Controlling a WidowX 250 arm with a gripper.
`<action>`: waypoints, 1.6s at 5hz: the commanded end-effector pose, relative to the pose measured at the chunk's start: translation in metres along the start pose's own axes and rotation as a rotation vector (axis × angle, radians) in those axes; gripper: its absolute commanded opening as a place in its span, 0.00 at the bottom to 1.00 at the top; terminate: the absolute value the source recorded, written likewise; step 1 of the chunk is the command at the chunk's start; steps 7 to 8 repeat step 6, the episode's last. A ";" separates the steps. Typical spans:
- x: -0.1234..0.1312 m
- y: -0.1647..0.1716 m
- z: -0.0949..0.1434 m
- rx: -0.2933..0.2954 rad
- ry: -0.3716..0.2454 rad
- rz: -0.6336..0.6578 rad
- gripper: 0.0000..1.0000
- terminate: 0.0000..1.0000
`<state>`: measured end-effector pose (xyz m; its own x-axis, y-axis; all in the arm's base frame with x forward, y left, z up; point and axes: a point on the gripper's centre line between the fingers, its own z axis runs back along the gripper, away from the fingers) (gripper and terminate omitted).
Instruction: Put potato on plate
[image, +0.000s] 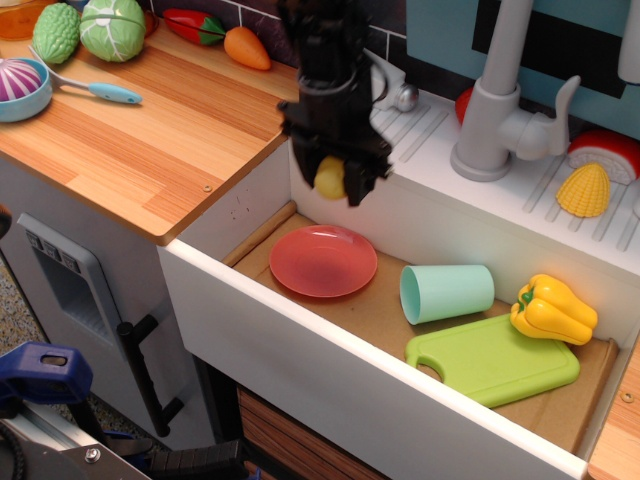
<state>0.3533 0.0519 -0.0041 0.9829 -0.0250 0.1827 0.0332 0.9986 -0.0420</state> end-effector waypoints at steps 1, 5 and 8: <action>0.011 0.009 -0.008 0.000 -0.053 -0.008 0.00 0.00; 0.003 0.001 -0.015 -0.024 -0.089 0.016 1.00 0.00; 0.003 0.001 -0.015 -0.024 -0.089 0.016 1.00 1.00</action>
